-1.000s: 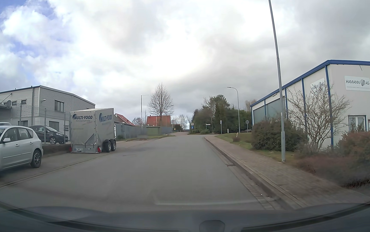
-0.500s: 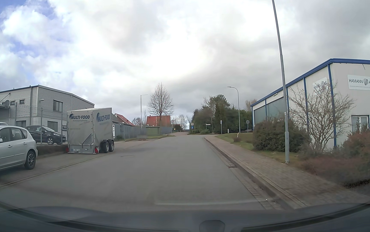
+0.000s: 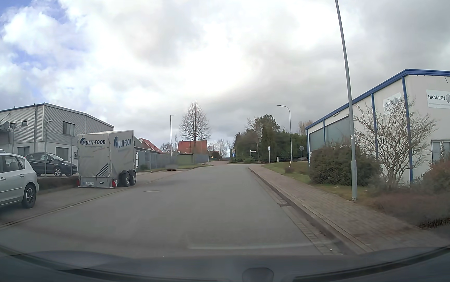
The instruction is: Follow the waypoints while adhering to traffic rules and regulations
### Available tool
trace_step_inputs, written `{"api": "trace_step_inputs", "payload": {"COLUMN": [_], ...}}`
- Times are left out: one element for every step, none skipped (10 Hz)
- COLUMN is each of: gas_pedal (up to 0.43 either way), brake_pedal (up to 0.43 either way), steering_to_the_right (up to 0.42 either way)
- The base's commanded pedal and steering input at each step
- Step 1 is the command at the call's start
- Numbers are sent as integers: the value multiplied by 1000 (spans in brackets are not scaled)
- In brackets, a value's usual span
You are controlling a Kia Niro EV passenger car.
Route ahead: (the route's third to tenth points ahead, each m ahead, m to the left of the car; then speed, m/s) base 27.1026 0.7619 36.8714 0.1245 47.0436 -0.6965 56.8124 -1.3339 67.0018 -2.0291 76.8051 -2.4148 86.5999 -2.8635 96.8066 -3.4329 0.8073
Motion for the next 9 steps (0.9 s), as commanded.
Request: {"api": "trace_step_inputs", "payload": {"gas_pedal": [0, 0, 0, 0, 0, 0, 0, 0, 0], "brake_pedal": [0, 0, 0, 0, 0, 0, 0, 0, 0], "steering_to_the_right": [5, 5, 5, 5, 5, 5, 5, 5, 5]}}
